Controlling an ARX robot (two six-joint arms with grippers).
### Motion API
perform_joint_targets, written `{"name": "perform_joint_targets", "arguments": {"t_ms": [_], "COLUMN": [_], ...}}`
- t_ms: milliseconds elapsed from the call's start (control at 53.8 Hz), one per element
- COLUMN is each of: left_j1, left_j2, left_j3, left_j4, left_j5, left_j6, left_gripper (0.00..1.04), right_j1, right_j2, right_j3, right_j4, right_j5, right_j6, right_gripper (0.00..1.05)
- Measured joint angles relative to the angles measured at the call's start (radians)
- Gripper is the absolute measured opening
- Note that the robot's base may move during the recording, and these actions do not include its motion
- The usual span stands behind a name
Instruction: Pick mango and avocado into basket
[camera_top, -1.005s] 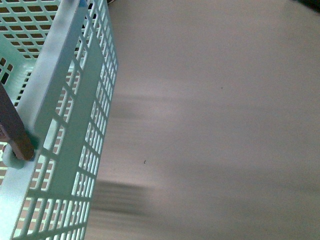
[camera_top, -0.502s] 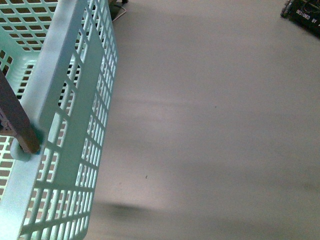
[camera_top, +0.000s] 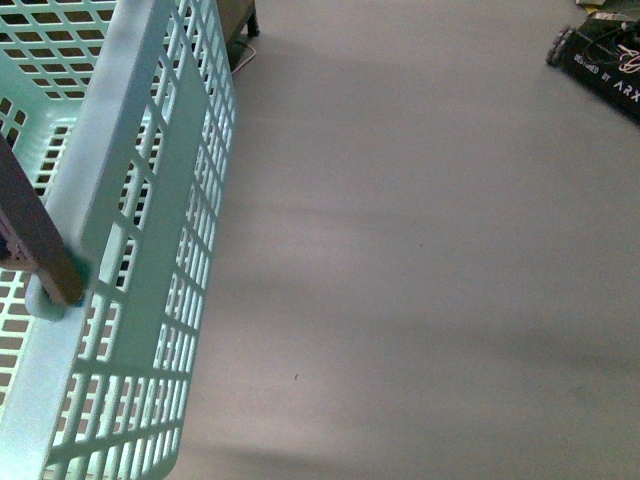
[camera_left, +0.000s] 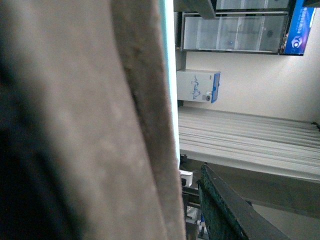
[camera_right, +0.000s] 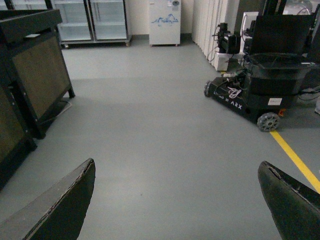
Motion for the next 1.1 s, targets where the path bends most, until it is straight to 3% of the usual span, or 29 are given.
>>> {"name": "perform_joint_targets", "arguments": {"t_ms": [1098], "left_j1": [-0.001], "left_j2": [0.0], "left_j3": [0.0], "left_j4": [0.0], "left_j5": [0.0], "left_j6": [0.0], "left_gripper": [0.29], "right_j1": [0.0], "right_j2": [0.0], "right_j3": [0.0], "right_j4": [0.0], "right_j5": [0.0], "right_j6": [0.0], "right_gripper": [0.96]}}
